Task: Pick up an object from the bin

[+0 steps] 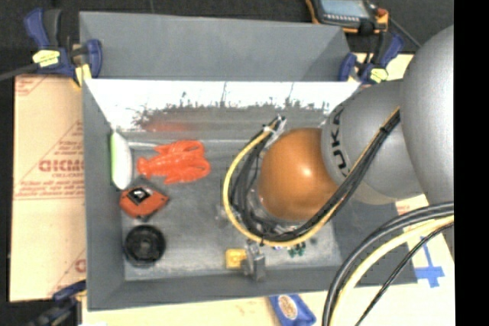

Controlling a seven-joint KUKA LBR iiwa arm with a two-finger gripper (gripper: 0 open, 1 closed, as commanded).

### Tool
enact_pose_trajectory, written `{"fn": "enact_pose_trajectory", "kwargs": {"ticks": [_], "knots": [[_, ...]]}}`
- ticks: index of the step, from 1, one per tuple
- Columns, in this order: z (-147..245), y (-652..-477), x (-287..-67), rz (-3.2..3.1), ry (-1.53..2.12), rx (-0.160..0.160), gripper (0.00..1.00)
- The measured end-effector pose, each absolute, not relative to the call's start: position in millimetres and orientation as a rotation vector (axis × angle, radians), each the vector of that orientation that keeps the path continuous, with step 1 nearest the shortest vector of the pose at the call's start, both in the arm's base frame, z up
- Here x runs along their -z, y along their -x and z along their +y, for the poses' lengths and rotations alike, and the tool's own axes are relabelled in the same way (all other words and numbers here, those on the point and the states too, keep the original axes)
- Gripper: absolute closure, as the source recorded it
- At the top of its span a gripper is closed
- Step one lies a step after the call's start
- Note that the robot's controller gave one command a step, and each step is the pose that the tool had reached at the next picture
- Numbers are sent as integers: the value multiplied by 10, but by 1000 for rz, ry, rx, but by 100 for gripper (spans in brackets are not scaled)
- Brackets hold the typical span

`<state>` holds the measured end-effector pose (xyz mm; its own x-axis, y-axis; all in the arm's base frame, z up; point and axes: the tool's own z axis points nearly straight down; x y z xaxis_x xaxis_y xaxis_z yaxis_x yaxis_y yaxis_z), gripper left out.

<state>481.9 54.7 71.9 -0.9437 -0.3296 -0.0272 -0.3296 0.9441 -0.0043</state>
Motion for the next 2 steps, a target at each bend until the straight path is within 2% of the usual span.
{"fn": "enact_pose_trajectory", "kwargs": {"ticks": [1,2], "knots": [[472,-4743,-725,3046,749,0,100],[472,-4743,-725,3046,748,0,100]]}}
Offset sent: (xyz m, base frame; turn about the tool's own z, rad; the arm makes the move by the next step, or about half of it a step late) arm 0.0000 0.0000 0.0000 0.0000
